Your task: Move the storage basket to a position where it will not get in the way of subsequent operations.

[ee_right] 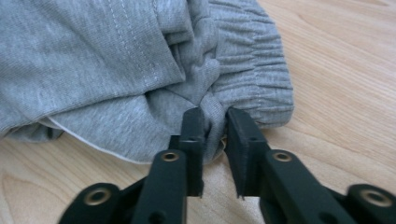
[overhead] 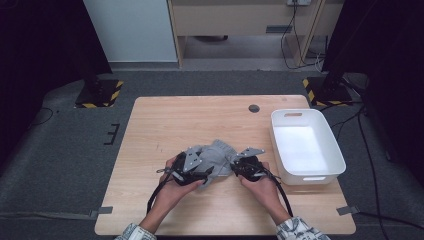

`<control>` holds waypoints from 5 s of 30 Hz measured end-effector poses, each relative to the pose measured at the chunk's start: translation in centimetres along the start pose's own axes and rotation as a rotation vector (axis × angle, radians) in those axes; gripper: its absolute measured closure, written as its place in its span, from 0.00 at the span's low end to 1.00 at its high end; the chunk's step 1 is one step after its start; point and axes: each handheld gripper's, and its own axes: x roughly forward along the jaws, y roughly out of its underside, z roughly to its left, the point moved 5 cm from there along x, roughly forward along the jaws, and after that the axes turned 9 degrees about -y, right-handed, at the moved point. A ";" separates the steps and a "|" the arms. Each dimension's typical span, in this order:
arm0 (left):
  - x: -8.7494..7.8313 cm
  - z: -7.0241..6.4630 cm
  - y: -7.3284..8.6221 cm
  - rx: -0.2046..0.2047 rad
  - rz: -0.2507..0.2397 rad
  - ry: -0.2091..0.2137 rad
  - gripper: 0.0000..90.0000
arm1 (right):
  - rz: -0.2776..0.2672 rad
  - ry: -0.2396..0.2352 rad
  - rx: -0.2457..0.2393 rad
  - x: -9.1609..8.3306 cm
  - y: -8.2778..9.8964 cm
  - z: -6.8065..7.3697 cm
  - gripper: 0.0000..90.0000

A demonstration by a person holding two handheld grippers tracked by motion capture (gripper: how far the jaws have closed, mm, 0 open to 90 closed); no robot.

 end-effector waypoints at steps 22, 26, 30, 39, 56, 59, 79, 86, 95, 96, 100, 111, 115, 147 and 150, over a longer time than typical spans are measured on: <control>1.2 2.6 -1.2 -0.070 0.084 -0.005 0.83 | -0.016 0.008 -0.066 -1.4 -0.8 0.1 0.98; -0.5 4.6 -0.8 -0.100 0.072 -0.042 0.84 | -0.027 0.009 -0.058 -1.7 -0.9 -0.2 0.98; -2.1 6.0 0.2 -0.111 0.077 -0.065 0.85 | -0.032 0.012 -0.062 -1.8 -1.1 -0.2 0.98; -3.8 7.0 4.8 -0.078 0.191 -0.094 0.85 | -0.045 0.042 -0.058 -2.2 -1.4 -0.9 0.98; -4.7 7.1 3.0 -0.068 0.104 -0.091 0.41 | -0.141 -0.017 -0.038 -4.0 -4.5 0.7 0.98; -4.5 6.1 1.8 -0.054 0.073 -0.049 0.37 | -0.141 -0.023 -0.038 -3.6 -5.2 1.0 0.98; 2.1 -0.5 -0.3 0.053 0.156 0.121 0.64 | -0.117 -0.019 -0.036 -2.1 -7.4 1.6 0.97; 1.2 1.3 -0.8 -0.004 0.123 0.083 0.92 | -0.112 -0.003 -0.035 -2.5 -7.4 1.6 0.82; 0.2 8.1 0.0 -0.113 0.160 -0.051 0.93 | -0.114 0.041 -0.054 -3.4 -6.4 1.8 0.58; 0.2 8.7 0.4 -0.122 0.171 -0.059 0.93 | -0.107 0.040 -0.053 -3.2 -6.1 1.8 0.58; 0.4 10.2 2.5 -0.139 0.223 -0.085 0.93 | -0.069 0.034 -0.031 -1.9 -5.0 1.4 0.58; 0.9 9.7 7.3 -0.136 0.311 -0.058 0.94 | 0.017 -0.012 -0.014 2.3 -2.6 2.6 0.56; 0.9 9.3 7.6 -0.130 0.317 -0.042 0.93 | 0.014 -0.006 -0.018 2.9 -2.2 2.7 0.54; 0.4 5.5 5.9 -0.113 0.240 0.040 0.81 | 0.063 0.128 0.023 2.2 -2.4 -2.4 0.54; 0.0 6.4 5.7 -0.145 0.207 0.008 0.74 | 0.047 0.121 0.026 1.7 -2.6 -2.2 0.53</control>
